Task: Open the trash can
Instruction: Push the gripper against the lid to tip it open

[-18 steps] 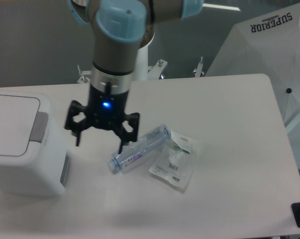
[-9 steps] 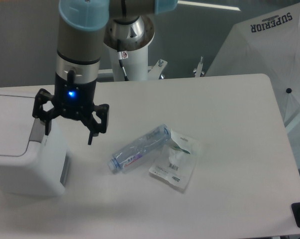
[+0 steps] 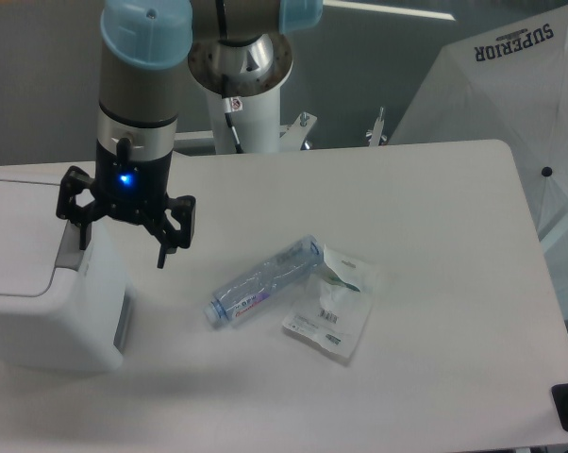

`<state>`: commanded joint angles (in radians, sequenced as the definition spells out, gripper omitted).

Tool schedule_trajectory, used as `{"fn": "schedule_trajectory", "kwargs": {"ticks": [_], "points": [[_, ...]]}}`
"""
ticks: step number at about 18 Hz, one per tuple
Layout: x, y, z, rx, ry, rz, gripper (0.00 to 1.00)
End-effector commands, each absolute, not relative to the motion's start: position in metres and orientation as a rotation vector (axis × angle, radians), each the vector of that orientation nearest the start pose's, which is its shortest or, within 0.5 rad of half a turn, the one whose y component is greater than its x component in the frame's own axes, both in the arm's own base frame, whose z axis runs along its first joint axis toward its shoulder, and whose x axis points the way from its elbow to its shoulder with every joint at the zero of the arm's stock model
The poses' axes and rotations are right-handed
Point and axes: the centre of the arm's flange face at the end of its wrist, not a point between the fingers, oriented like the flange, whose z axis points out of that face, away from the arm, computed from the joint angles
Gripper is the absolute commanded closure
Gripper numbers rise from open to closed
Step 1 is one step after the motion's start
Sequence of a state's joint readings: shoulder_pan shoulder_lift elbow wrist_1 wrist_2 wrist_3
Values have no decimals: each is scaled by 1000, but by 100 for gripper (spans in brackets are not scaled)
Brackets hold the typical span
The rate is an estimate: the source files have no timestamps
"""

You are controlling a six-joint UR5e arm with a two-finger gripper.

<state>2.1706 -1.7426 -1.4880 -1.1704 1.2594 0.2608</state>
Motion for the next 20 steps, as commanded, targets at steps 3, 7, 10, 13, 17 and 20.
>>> {"fn": "schedule_trajectory", "kwargs": {"ticks": [3,7,10,13,17,20], "points": [[-197,578,486,-2697,-394,-208,0],[-198,579,483,-2700,-395,-211,0],[-197,578,480,-2705,-397,-215,0],[-197,578,480,-2705,-397,-215,0],[-196,578,492,-2685,-390,-209,0],[-193,575,497,-2676,-384,-208,0]]}}
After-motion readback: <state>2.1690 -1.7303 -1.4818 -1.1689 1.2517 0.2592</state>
